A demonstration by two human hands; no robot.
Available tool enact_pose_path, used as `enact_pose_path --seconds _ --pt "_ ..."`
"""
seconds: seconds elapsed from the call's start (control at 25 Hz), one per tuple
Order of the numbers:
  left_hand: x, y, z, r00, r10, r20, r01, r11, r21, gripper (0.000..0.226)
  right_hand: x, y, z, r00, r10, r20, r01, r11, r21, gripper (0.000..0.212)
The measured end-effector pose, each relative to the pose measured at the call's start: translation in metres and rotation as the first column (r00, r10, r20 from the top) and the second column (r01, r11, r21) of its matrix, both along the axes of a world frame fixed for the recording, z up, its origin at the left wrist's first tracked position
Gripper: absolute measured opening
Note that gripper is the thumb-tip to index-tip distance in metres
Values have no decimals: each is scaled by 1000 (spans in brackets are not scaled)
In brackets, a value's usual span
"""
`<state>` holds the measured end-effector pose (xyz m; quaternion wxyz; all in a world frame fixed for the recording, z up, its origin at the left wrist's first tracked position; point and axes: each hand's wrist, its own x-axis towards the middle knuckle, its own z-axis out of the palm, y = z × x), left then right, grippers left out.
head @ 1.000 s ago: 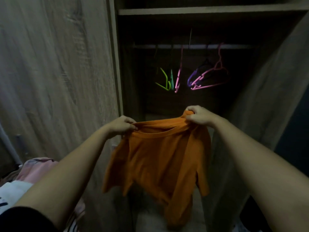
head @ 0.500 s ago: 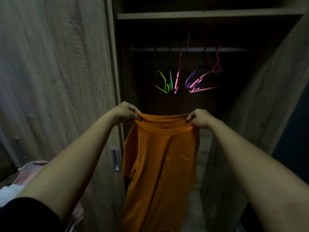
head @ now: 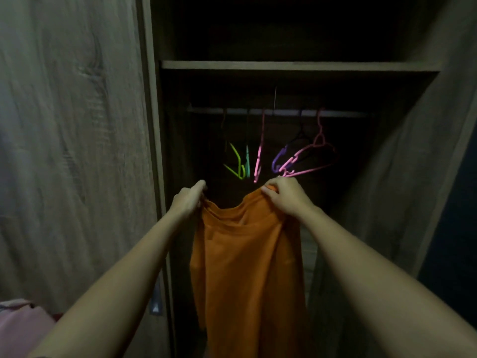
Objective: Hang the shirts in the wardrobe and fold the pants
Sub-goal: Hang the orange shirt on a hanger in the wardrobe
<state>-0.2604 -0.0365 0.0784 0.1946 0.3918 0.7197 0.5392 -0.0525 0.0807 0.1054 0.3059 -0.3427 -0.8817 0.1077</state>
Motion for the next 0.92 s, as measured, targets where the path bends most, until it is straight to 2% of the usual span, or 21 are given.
enact_pose_path --seconds 0.04,0.12,0.24,0.4,0.52,0.6,0.76,0.92 --pt "0 14 3 999 43 -13 -43 999 15 45 -4 2 2 998 32 -50 -29 998 56 26" --pt "0 48 16 997 78 -24 -75 994 84 41 -8 10 6 993 95 -70 -86 989 123 26" --pt "1 98 39 995 55 89 -72 977 203 33 -9 15 10 986 149 -70 -136 976 169 27" --pt "10 149 57 988 76 135 -101 977 189 45 -5 25 20 976 200 -82 -181 965 192 26" --pt "13 178 69 985 99 138 -125 973 195 34 -3 39 28 969 232 -86 -212 957 199 25" --pt "11 185 77 979 106 172 -149 953 262 19 -3 42 31 961 265 -76 -249 953 172 23" --pt "7 177 84 977 69 203 -137 929 344 11 -3 45 22 965 261 -36 -256 961 107 20" --pt "4 137 62 974 45 221 -106 956 274 30 -4 44 3 962 272 -6 -272 962 -26 11"
